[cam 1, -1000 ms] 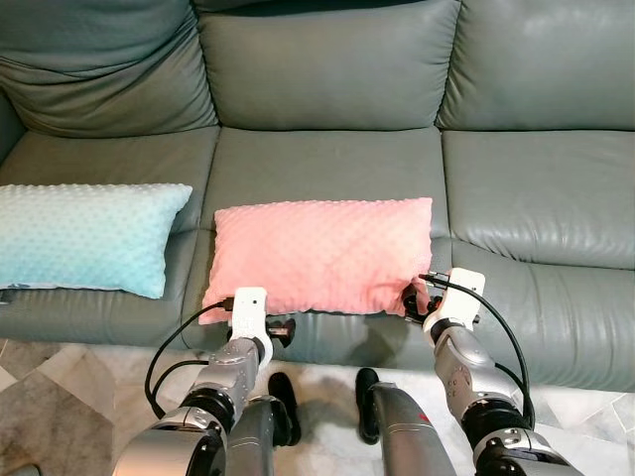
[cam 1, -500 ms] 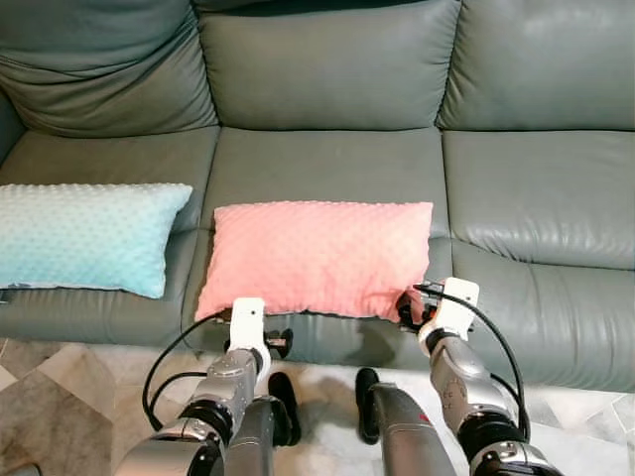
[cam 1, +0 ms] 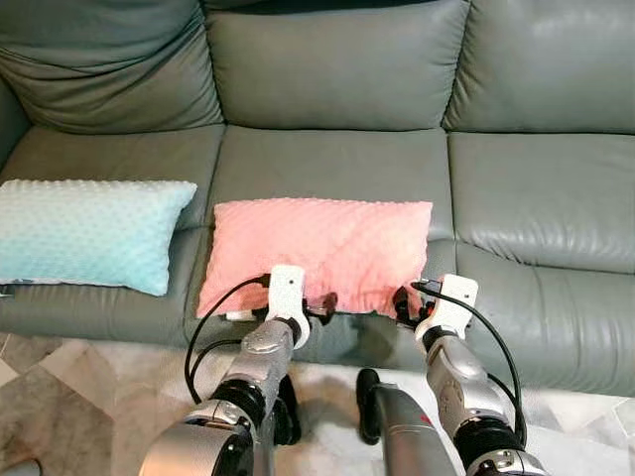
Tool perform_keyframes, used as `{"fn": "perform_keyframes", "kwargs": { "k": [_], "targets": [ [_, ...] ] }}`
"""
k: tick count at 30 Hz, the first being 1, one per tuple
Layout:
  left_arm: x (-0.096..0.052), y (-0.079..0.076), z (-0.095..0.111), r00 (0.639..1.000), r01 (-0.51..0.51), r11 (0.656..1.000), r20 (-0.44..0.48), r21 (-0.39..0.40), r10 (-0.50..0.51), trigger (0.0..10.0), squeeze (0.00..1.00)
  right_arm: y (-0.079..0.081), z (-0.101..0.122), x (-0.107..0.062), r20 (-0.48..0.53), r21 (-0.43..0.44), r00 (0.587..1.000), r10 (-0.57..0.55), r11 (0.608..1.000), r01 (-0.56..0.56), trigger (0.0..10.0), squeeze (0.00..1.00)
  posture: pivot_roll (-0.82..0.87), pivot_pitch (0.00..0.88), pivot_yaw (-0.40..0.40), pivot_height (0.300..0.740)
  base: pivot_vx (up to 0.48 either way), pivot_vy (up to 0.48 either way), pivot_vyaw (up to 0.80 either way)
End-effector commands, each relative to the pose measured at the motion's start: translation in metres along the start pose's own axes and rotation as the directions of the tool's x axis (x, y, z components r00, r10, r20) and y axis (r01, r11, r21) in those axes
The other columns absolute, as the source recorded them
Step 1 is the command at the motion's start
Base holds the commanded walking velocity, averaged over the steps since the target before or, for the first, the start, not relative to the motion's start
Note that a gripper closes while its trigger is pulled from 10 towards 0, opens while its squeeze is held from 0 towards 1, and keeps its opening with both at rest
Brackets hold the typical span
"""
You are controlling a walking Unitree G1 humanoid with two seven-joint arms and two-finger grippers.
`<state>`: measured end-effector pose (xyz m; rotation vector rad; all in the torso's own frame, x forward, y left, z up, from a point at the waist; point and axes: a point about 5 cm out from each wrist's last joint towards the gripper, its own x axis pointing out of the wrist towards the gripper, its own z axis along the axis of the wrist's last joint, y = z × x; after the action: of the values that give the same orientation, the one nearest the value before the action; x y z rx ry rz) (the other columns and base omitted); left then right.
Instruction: Move the pillow to the sofa
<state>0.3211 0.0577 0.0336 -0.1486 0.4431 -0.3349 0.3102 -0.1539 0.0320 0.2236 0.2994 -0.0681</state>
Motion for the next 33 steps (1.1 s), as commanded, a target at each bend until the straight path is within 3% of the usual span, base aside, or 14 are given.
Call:
{"fn": "perform_keyframes", "kwargs": {
  "k": [1,4,9,12,16,20,25,27,29,33],
  "targets": [
    [-0.003,-0.003,-0.016,0.999,0.009,1.0,-0.05,-0.026,-0.011,10.0,0.0,-0.004,-0.017,-0.008,-0.051,0.021,0.999,-0.015,1.0,0.016,10.0,0.0,-0.08,0.407,0.115,0.74,0.0,0.0,0.0],
    [-0.001,-0.017,-0.017,0.997,0.052,0.999,-0.056,-0.014,-0.053,10.0,0.0,-0.003,-0.018,-0.01,-0.047,0.019,0.999,-0.018,1.0,0.019,10.0,0.0,-0.09,0.404,0.115,0.74,0.0,0.0,0.0],
    [-0.001,-0.02,-0.019,0.996,0.059,0.998,-0.058,-0.013,-0.06,10.0,0.0,-0.003,-0.019,-0.012,-0.045,0.002,0.999,-0.02,1.0,0.02,10.0,0.0,-0.09,0.402,0.118,0.74,0.0,0.0,0.0],
    [-0.001,-0.019,-0.015,0.997,0.06,0.998,-0.046,-0.019,-0.061,10.0,0.0,-0.012,-0.02,-0.017,-0.039,-0.091,0.996,-0.076,0.993,0.072,10.0,0.0,-0.09,0.395,0.119,0.74,0.0,0.0,0.0],
    [-0.001,-0.016,-0.012,0.998,0.06,0.998,-0.031,-0.027,-0.061,10.0,0.0,-0.02,-0.019,-0.021,-0.026,-0.143,0.992,-0.121,0.983,0.116,10.0,0.0,-0.1,0.392,0.118,0.74,0.0,0.0,0.0],
    [-0.006,0.004,-0.008,0.998,0.059,0.998,0.014,-0.014,-0.058,10.0,0.0,-0.042,-0.013,-0.033,0.004,-0.194,0.976,-0.216,0.958,0.213,10.0,0.0,-0.09,0.34,0.127,0.74,0.0,0.0,0.0],
    [-0.014,0.023,-0.013,0.998,0.051,0.997,0.02,0.05,-0.052,10.0,0.0,-0.048,-0.013,-0.039,-0.003,-0.207,0.964,-0.265,0.944,0.259,10.0,0.0,-0.09,0.315,0.13,0.74,0.0,0.0,0.0],
    [-0.022,0.041,-0.021,1.0,0.023,0.995,0.002,0.094,-0.023,10.0,0.0,-0.051,-0.018,-0.038,-0.024,-0.236,0.957,-0.288,0.932,0.275,10.0,0.0,-0.09,0.244,0.139,0.74,0.0,0.0,0.0],
    [-0.035,0.069,-0.033,0.999,-0.042,0.99,-0.028,0.135,0.046,10.0,0.0,-0.044,-0.025,-0.038,-0.052,-0.236,0.966,-0.252,0.944,0.233,10.0,0.0,-0.09,0.213,0.141,0.74,0.0,0.0,0.0],
    [-0.047,0.092,-0.042,0.989,-0.124,0.982,-0.06,0.144,0.133,10.0,0.0,-0.029,-0.037,-0.033,-0.111,-0.264,0.983,-0.144,0.958,0.11,10.0,0.0,-0.09,0.146,0.144,0.74,0.0,0.0,0.0]
  ]
}}
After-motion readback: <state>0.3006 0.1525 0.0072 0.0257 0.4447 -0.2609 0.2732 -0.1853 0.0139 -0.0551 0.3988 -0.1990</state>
